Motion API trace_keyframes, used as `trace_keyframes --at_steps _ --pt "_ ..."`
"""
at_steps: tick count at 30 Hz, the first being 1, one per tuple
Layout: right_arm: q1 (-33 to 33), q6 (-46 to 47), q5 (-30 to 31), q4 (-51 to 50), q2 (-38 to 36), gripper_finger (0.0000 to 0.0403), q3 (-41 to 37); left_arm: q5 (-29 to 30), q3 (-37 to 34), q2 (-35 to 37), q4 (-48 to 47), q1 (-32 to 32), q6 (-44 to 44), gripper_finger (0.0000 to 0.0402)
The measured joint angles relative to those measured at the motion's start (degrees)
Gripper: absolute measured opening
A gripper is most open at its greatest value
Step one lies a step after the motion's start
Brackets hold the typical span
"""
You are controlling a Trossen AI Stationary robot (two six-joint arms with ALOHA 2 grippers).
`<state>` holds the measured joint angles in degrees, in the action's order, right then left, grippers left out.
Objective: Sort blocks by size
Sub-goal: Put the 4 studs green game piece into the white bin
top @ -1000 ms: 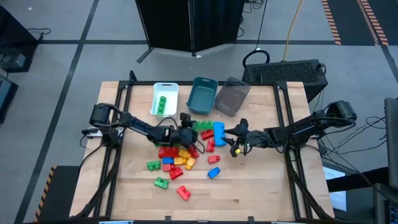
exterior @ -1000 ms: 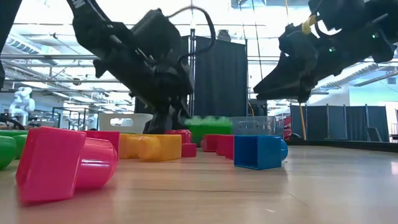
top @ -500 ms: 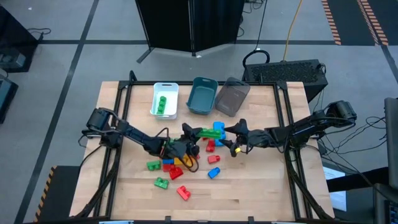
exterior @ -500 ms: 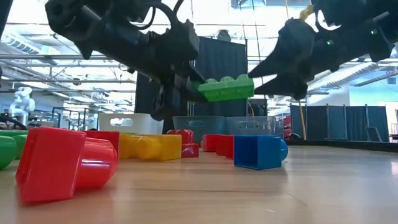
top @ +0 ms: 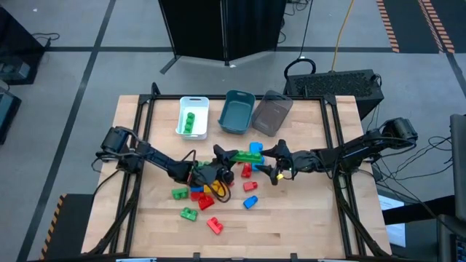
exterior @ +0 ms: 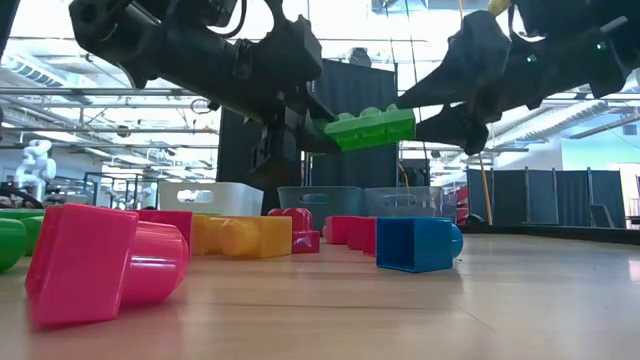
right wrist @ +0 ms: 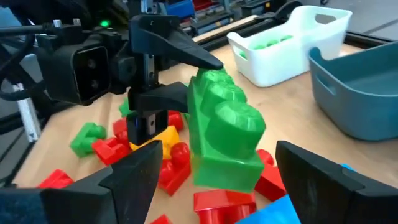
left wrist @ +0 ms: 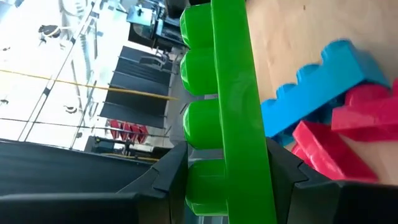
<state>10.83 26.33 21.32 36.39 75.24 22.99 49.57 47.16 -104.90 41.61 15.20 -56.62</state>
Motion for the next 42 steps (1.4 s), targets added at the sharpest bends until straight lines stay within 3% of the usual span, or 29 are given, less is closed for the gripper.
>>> trace_keyframes --at_steps 13,24,33,37,42 --pt "0.02 1.44 -3.55 6.35 0.00 0.0285 0.01 -1.11 0.04 0.07 7.72 1.55 -7.19 0.0129" --pt "0.00 0.86 -3.50 5.50 0.00 0.0116 0.01 -0.37 0.04 0.07 9.20 1.42 -6.26 0.0151" --pt "0.00 -2.44 -3.50 5.21 0.00 0.0113 0.01 -0.38 0.04 0.07 8.24 1.72 0.99 0.0155" --pt "0.42 -5.29 -3.80 5.26 0.00 0.0113 0.01 1.26 0.04 0.20 8.00 2.67 9.36 0.0158" --pt "0.93 -9.49 -3.88 5.24 -0.02 0.0115 0.20 1.05 1.68 5.20 -5.41 3.64 24.54 0.0194"
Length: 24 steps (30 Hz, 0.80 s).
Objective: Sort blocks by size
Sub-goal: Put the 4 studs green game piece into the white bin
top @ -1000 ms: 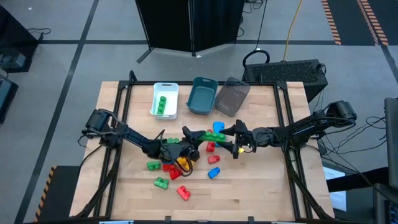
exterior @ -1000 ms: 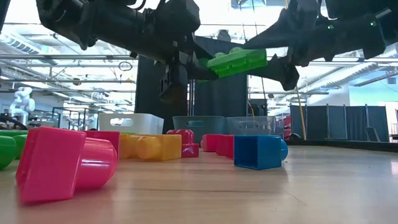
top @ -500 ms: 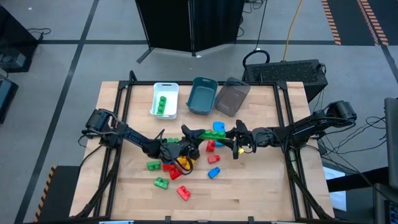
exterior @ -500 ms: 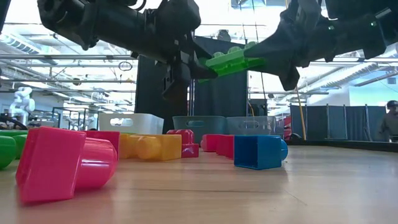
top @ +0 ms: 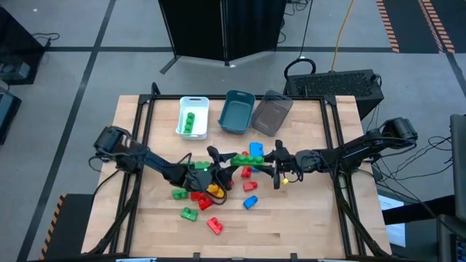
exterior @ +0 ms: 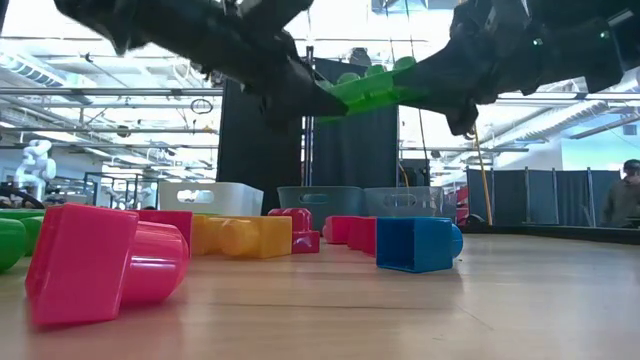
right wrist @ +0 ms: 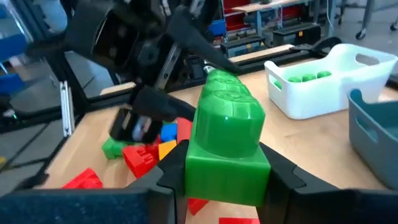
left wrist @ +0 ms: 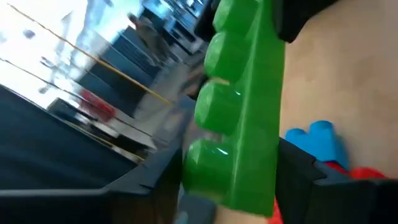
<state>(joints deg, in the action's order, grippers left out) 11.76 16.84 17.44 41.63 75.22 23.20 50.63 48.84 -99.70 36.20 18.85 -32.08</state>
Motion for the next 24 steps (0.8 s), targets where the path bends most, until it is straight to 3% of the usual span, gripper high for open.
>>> trace_keyframes --at_steps 5,11,16,24 --pt "-0.05 -2.17 0.71 -1.07 0.13 0.0116 -0.26 -9.08 2.66 5.24 -14.54 -0.95 11.32 0.0258" --pt "0.34 -5.29 0.62 -1.95 0.07 0.0115 -0.24 -21.63 3.14 7.64 -18.55 -2.73 15.46 0.0322" --pt "2.35 -10.33 0.49 -1.44 0.07 0.0115 -0.24 -23.88 3.04 8.95 -23.55 -5.24 19.81 0.0355" --pt "4.49 -13.87 0.42 0.24 0.06 0.0116 -0.24 -42.80 2.98 9.31 -24.12 -10.30 26.94 0.0375"
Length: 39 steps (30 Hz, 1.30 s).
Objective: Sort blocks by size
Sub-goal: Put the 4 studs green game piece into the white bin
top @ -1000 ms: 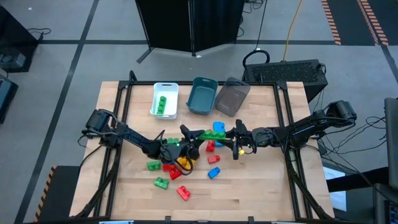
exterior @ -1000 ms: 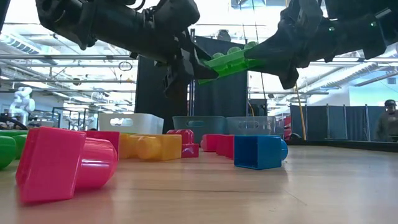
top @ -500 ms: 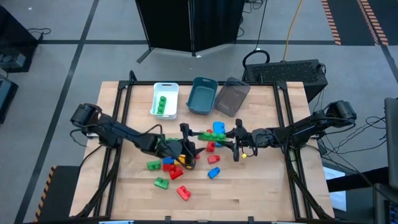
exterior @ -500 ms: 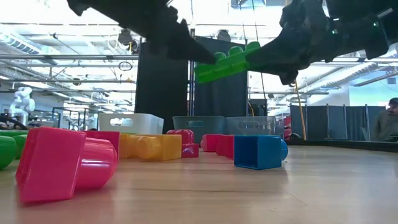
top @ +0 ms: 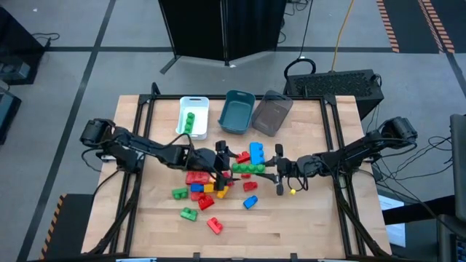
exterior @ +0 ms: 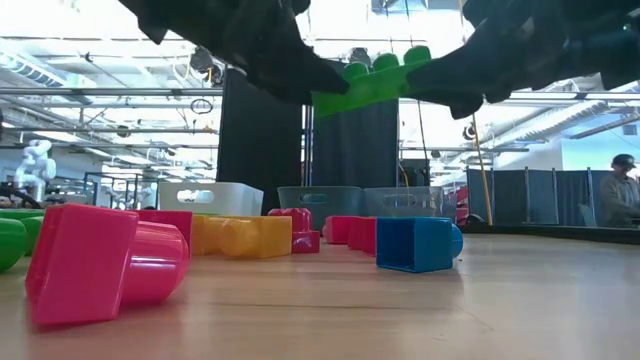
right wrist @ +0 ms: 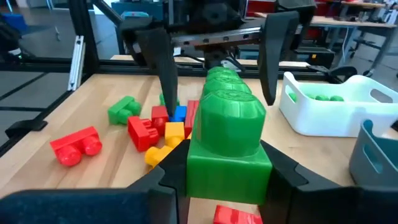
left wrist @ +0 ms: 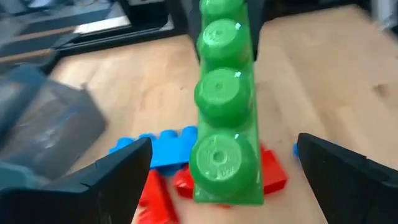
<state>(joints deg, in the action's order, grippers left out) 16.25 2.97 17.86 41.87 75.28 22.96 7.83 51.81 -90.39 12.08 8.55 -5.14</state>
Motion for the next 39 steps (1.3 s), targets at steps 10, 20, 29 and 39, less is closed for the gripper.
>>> trace_keyframes --at_steps 10,20,29,39 --pt "-0.02 -0.06 0.01 -0.02 -0.01 0.0116 0.00 -3.36 0.00 -0.20 1.97 -0.71 1.89 0.0279" --pt "-0.04 0.63 0.01 0.20 0.01 0.0116 0.00 -3.00 0.00 -0.33 2.12 -1.37 3.34 0.0216" --pt "-0.09 0.84 0.75 0.23 -0.01 0.0116 0.00 -1.09 0.00 -0.35 -0.38 -2.33 6.33 0.0176" --pt "0.00 3.99 3.40 0.29 -0.01 0.0146 0.00 0.49 -0.07 0.05 0.43 -2.27 7.61 0.0100"
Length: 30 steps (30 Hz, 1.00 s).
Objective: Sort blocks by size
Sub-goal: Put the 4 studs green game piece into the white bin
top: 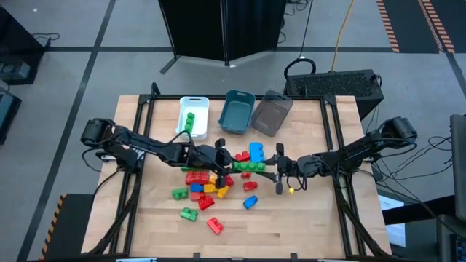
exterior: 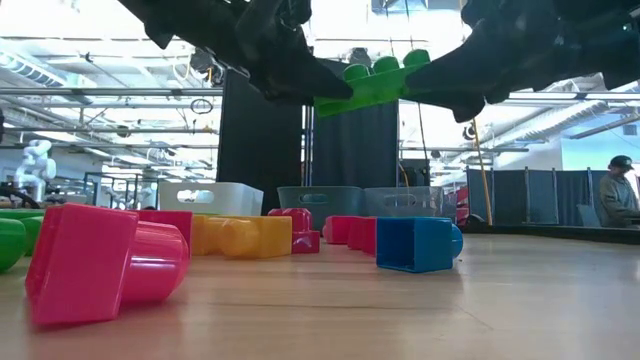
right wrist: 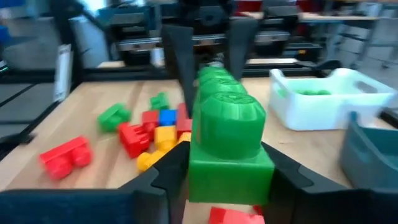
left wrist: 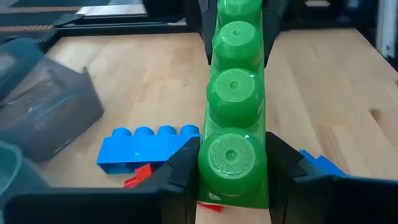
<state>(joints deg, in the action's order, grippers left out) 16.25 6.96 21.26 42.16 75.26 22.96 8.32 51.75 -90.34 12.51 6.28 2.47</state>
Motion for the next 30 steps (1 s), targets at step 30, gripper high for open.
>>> trace_keyframes --at_steps 30 --pt "1.49 13.40 20.41 -0.35 -0.04 0.0259 0.04 31.39 0.04 12.16 -48.03 -12.38 48.25 0.0094"
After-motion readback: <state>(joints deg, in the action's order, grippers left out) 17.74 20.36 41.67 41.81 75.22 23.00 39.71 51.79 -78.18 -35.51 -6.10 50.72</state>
